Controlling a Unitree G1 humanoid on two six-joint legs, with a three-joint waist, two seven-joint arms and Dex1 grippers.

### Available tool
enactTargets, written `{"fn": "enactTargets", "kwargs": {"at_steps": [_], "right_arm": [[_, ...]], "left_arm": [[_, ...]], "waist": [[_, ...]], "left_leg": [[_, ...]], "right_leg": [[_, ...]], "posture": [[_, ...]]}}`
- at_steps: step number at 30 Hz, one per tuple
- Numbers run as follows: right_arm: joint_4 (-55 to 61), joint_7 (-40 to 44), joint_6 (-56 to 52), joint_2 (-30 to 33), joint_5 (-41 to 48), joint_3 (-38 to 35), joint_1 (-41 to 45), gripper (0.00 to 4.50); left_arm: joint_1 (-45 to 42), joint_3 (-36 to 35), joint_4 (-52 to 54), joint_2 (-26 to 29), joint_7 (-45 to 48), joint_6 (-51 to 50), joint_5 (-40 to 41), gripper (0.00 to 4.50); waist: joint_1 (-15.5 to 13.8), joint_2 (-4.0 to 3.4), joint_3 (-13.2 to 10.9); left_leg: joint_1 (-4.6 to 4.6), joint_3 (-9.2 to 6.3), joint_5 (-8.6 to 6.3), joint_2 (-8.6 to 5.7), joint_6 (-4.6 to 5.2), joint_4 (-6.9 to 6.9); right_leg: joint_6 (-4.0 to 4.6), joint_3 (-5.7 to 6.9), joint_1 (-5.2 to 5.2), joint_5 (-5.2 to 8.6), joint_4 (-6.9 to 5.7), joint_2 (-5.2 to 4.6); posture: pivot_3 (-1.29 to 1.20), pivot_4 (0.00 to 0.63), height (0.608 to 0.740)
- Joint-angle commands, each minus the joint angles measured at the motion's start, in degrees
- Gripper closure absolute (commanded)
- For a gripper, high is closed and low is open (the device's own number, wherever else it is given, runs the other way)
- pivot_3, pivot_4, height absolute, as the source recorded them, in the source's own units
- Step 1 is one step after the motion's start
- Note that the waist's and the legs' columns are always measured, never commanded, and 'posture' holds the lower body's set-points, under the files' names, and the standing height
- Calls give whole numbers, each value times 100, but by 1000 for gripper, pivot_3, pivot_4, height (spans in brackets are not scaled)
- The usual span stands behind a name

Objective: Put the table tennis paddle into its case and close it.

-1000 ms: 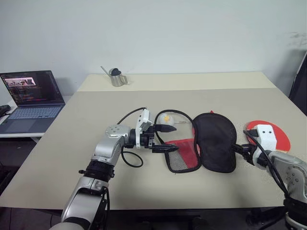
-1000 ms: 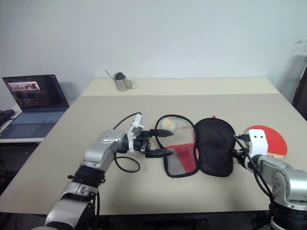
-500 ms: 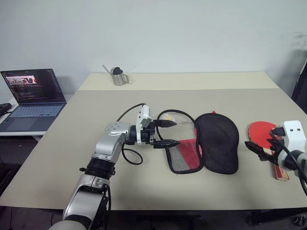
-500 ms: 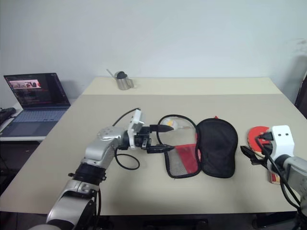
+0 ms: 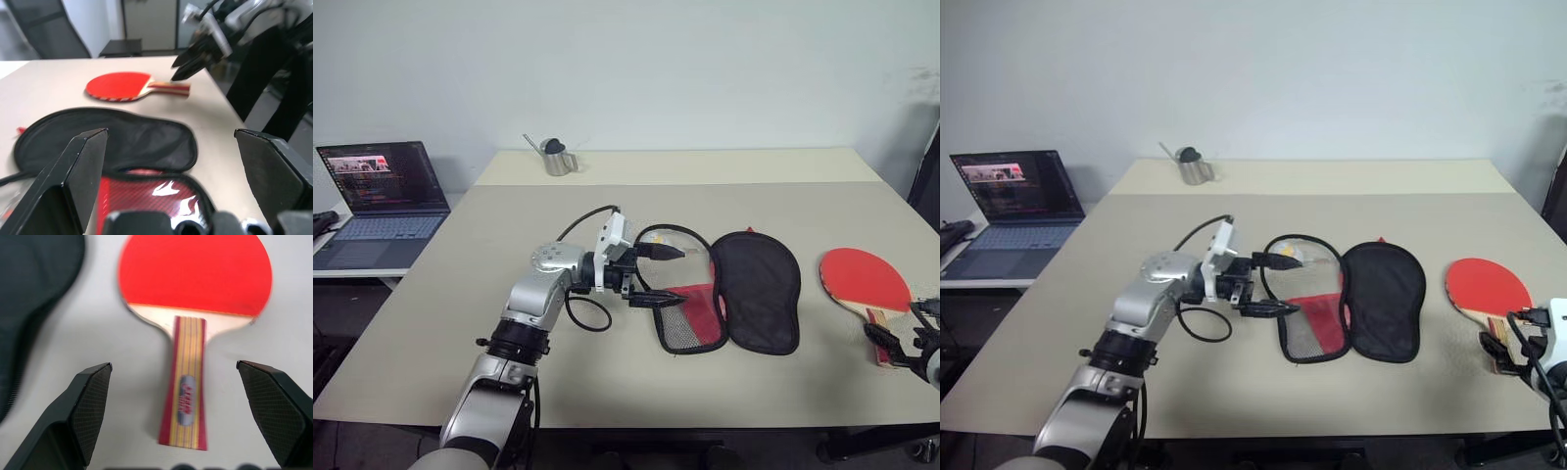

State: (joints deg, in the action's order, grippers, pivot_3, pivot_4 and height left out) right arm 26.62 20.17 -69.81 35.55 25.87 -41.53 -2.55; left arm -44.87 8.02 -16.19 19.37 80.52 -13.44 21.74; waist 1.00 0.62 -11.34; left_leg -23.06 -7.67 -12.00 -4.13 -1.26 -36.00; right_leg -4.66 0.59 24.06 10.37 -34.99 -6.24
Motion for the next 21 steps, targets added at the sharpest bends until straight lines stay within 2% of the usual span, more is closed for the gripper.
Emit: {"fn": "enactTargets", "kwargs": {"at_steps": [1,8,16,21], "right_arm": [[-450,69,502,163,-147,-14,36,18],[-1334,104,1260,309,-386,307,256,18],[-1977,152,1780,407,-550,868,761,18],[-2425,26,1947,426,-801,1245,938,18]], "left_arm": [[-303,17,0,-226,-1,68,127,0],[-448,-4,-113,-595,-90,63,167,0],[-463,-30,-229,-575,-69,116,138,0],[-417,-12,-240,-556,-95,152,106,0]], "waist": [[-3,0,0],[24,0,0],[55,0,0],[44,0,0]], "left_leg": [[-1,0,0,-2,0,0],[2,3,0,-1,1,2],[5,6,0,-2,1,-1],[3,4,0,-4,1,0]], "right_leg": [[0,0,0,0,0,-1],[-7,-1,0,-4,0,0],[-5,-4,-3,-3,0,0],[-34,-4,-3,-20,0,0]], "posture": [[0,150,740],[0,150,740],[0,150,740],[0,150,740]]}}
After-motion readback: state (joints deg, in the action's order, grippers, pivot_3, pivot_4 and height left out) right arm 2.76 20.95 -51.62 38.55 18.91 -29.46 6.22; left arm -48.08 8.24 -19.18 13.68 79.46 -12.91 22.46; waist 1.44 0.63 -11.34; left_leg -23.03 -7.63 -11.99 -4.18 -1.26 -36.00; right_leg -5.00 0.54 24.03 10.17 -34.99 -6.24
